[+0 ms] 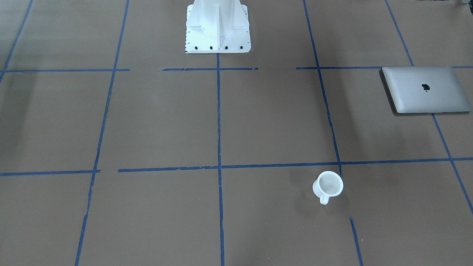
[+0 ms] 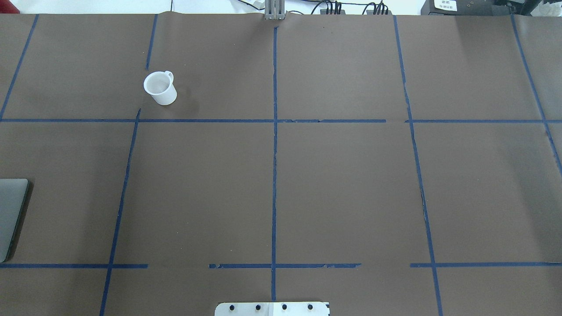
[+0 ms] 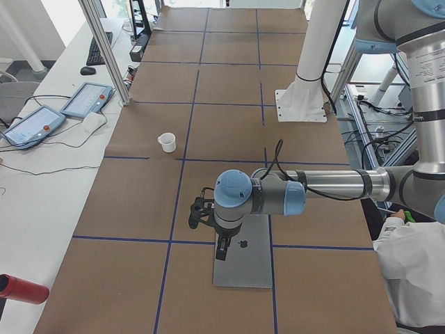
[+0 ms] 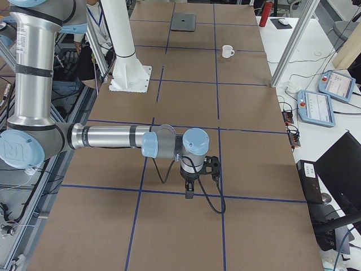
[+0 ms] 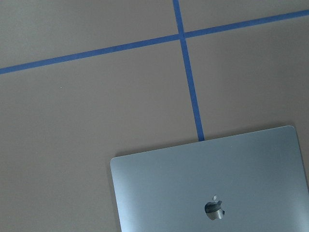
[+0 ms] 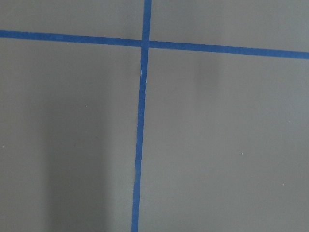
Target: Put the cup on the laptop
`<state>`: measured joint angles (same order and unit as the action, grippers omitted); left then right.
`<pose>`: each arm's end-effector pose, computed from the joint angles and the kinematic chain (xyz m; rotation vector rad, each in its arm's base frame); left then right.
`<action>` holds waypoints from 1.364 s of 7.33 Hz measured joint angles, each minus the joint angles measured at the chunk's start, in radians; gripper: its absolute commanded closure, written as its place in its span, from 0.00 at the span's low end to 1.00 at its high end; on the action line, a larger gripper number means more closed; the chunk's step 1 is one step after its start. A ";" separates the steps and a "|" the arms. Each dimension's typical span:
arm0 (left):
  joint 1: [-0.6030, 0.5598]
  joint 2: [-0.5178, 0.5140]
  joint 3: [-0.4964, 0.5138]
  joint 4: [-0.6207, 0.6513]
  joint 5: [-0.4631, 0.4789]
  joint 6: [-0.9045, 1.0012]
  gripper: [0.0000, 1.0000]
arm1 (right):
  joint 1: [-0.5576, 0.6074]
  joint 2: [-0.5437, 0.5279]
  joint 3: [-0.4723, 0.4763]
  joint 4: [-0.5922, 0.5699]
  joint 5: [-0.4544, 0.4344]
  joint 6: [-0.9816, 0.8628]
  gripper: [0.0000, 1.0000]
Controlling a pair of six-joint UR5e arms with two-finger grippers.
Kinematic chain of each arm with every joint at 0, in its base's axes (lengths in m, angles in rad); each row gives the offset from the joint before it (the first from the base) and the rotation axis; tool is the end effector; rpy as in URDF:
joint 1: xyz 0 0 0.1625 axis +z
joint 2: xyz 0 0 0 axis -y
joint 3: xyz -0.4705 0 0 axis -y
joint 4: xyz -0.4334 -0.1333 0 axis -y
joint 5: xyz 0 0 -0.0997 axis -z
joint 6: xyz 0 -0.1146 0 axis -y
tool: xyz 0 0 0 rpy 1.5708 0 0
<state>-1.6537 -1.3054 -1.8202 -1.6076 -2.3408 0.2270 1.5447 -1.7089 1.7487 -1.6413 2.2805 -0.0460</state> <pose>-0.0874 -0.4055 0.7036 0.1385 0.7584 0.1449 0.0465 -0.4666 0.7012 -0.0223 -0.7100 -0.0581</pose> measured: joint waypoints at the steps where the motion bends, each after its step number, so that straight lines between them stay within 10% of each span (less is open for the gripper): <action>1: 0.005 0.000 0.000 0.000 0.001 0.000 0.00 | 0.000 0.000 0.000 0.000 0.000 0.000 0.00; 7: 0.062 -0.028 0.003 -0.153 -0.082 -0.005 0.00 | 0.000 0.000 0.000 0.000 0.001 0.000 0.00; 10: 0.243 -0.308 0.070 -0.149 -0.089 -0.202 0.00 | 0.000 0.000 0.000 0.000 0.001 0.000 0.00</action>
<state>-1.4104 -1.6132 -1.7498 -1.7568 -2.4302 0.0252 1.5447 -1.7087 1.7488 -1.6413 2.2810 -0.0460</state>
